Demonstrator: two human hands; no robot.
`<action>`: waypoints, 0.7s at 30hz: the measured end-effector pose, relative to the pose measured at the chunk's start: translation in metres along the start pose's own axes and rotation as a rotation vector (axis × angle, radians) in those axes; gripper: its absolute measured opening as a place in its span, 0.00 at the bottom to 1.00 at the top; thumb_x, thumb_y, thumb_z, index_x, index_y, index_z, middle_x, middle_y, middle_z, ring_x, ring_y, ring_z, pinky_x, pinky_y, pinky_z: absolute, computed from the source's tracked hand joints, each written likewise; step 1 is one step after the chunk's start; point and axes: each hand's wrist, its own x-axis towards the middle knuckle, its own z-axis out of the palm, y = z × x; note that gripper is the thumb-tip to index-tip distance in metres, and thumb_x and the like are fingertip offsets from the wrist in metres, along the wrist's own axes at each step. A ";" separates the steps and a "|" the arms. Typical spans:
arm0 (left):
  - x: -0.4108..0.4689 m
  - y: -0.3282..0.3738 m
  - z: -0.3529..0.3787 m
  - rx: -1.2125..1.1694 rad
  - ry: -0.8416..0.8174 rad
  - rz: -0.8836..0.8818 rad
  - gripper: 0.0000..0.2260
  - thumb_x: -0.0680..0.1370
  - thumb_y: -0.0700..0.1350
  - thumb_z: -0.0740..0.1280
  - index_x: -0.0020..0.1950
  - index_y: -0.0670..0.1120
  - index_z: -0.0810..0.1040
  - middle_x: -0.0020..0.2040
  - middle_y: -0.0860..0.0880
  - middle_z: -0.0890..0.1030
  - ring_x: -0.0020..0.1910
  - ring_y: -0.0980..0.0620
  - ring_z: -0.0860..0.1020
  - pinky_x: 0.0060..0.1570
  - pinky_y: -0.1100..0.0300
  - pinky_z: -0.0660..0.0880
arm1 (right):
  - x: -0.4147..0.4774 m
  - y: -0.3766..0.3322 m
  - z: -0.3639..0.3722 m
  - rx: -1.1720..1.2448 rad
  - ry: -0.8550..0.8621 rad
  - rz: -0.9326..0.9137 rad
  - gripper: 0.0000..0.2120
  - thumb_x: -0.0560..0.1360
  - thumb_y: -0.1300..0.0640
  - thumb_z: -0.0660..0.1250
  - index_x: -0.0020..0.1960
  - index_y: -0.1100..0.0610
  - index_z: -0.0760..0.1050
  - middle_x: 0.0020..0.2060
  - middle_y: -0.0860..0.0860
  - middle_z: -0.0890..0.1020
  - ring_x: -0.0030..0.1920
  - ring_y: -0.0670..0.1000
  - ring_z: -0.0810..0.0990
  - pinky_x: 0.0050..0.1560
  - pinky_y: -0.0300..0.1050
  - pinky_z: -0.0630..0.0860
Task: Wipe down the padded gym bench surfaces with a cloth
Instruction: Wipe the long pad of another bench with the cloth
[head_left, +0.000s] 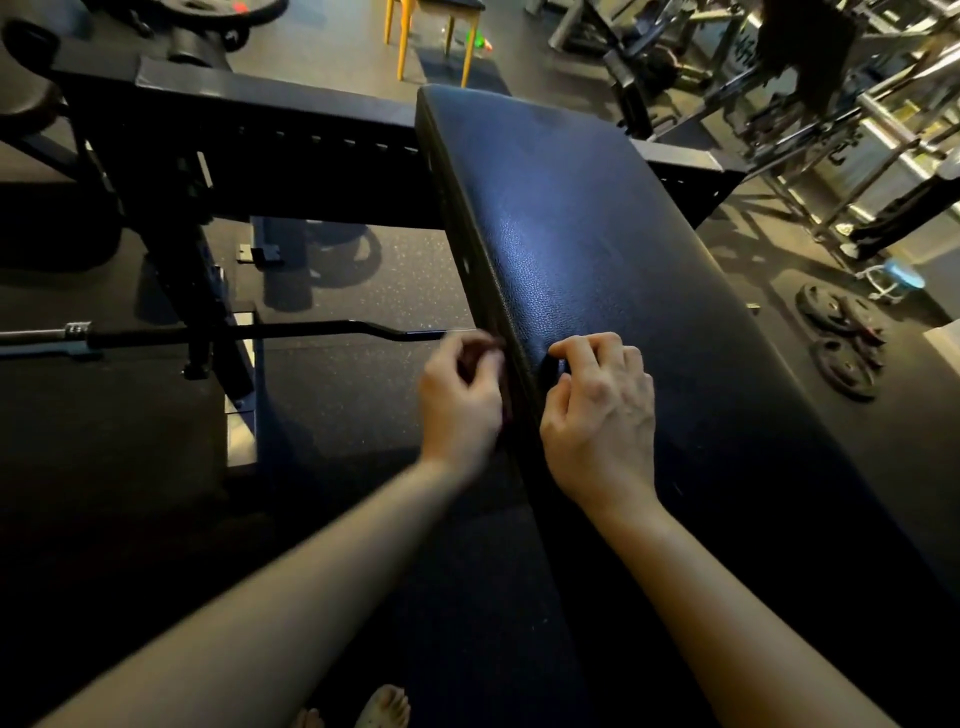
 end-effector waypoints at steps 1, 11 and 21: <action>0.021 -0.001 0.004 0.003 0.045 -0.002 0.05 0.78 0.38 0.70 0.48 0.48 0.80 0.40 0.56 0.81 0.40 0.64 0.78 0.47 0.62 0.76 | 0.000 0.000 0.000 -0.001 -0.002 -0.003 0.12 0.75 0.60 0.62 0.57 0.53 0.77 0.53 0.52 0.77 0.54 0.56 0.74 0.53 0.56 0.72; -0.079 -0.004 -0.015 -0.131 -0.133 -0.074 0.04 0.80 0.38 0.69 0.51 0.47 0.81 0.43 0.50 0.84 0.46 0.56 0.83 0.50 0.63 0.79 | 0.000 0.001 0.000 -0.020 -0.029 -0.008 0.13 0.75 0.57 0.59 0.57 0.53 0.77 0.53 0.53 0.76 0.54 0.57 0.73 0.53 0.56 0.72; 0.022 -0.006 0.003 -0.272 0.026 -0.297 0.05 0.80 0.36 0.70 0.49 0.45 0.79 0.40 0.51 0.80 0.35 0.65 0.76 0.39 0.69 0.74 | 0.011 0.004 -0.008 0.017 -0.043 -0.021 0.09 0.75 0.60 0.64 0.53 0.56 0.79 0.48 0.51 0.77 0.51 0.55 0.75 0.51 0.57 0.75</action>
